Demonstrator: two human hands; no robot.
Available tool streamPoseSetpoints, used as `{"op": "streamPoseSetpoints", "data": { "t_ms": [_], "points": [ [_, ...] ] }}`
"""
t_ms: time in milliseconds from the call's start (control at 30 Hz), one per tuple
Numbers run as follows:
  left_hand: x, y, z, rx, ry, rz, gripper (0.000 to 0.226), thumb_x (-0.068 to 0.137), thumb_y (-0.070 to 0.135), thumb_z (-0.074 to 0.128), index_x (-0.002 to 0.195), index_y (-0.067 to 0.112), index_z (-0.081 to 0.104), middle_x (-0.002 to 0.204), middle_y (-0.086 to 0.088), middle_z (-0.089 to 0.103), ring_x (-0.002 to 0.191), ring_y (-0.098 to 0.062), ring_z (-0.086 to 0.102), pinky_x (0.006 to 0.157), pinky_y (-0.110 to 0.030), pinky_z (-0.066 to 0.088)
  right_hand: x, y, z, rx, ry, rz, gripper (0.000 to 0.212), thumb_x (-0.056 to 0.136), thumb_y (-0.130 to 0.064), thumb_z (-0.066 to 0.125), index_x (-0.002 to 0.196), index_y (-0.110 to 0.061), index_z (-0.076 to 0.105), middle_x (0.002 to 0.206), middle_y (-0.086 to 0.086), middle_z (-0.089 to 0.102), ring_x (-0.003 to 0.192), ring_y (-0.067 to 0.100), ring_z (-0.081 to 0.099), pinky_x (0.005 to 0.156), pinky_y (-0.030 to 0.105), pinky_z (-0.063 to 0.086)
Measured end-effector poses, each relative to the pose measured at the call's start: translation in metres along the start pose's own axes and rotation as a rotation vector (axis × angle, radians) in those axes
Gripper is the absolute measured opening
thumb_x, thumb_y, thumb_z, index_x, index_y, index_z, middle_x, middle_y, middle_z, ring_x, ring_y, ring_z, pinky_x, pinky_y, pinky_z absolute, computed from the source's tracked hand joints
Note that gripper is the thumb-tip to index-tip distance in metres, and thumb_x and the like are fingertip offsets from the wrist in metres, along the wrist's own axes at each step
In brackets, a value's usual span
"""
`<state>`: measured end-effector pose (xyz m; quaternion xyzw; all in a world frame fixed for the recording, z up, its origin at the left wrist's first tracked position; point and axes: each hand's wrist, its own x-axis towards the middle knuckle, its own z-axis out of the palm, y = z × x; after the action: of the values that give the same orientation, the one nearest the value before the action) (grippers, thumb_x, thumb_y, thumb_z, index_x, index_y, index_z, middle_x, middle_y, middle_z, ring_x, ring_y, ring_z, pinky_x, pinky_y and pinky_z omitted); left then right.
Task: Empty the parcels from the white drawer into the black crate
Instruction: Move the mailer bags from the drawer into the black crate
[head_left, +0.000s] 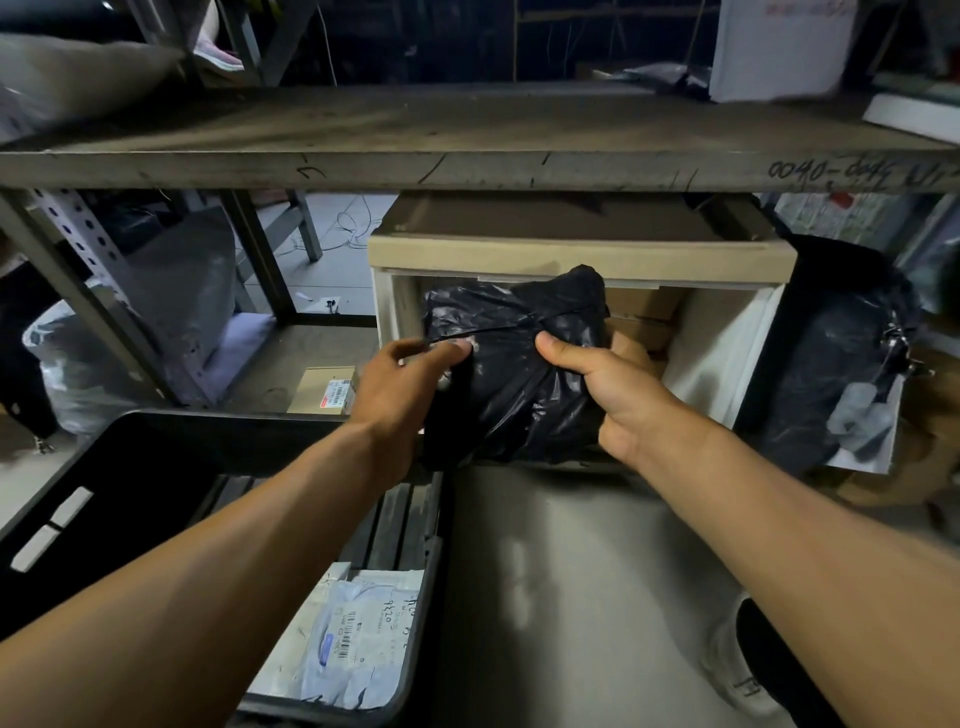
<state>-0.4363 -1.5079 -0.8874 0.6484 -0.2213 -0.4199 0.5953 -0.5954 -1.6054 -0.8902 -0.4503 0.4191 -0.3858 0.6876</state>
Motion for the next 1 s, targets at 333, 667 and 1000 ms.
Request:
{"op": "streamPoseSetpoints", "data": {
  "t_ms": [333, 667, 1000],
  "points": [
    [-0.02, 0.003, 0.029, 0.298, -0.198, 0.24, 0.029, 0.089, 0.045, 0.07, 0.104, 0.02, 0.069, 0.093, 0.008, 0.074, 0.089, -0.004, 0.069, 0.069, -0.019, 0.053, -0.001, 0.016, 0.011, -0.219, 0.053, -0.308, 0.037, 0.078, -0.008, 0.084, 0.101, -0.029, 0.064, 0.093, -0.012, 0.073, 0.081, -0.001, 0.07, 0.07, 0.021, 0.058],
    [-0.003, 0.0, 0.019, -0.184, -0.085, -0.03, 0.05, 0.081, 0.041, 0.075, 0.12, 0.011, 0.065, 0.105, -0.01, 0.076, 0.105, -0.027, 0.071, 0.087, -0.039, 0.057, -0.027, 0.045, 0.034, -0.541, -0.28, -0.504, 0.051, 0.075, -0.007, 0.071, 0.121, -0.029, 0.07, 0.122, -0.008, 0.07, 0.115, 0.007, 0.064, 0.099, 0.032, 0.052],
    [-0.001, 0.006, -0.016, -0.146, -0.212, -0.075, 0.025, 0.093, 0.019, 0.052, 0.111, 0.012, 0.067, 0.103, -0.012, 0.076, 0.101, -0.029, 0.069, 0.09, -0.04, 0.054, 0.005, 0.025, 0.004, -0.433, -0.064, -0.167, 0.072, 0.073, -0.034, 0.086, 0.135, -0.032, 0.049, 0.125, -0.01, 0.055, 0.107, 0.007, 0.056, 0.083, 0.024, 0.047]
  ]
}}
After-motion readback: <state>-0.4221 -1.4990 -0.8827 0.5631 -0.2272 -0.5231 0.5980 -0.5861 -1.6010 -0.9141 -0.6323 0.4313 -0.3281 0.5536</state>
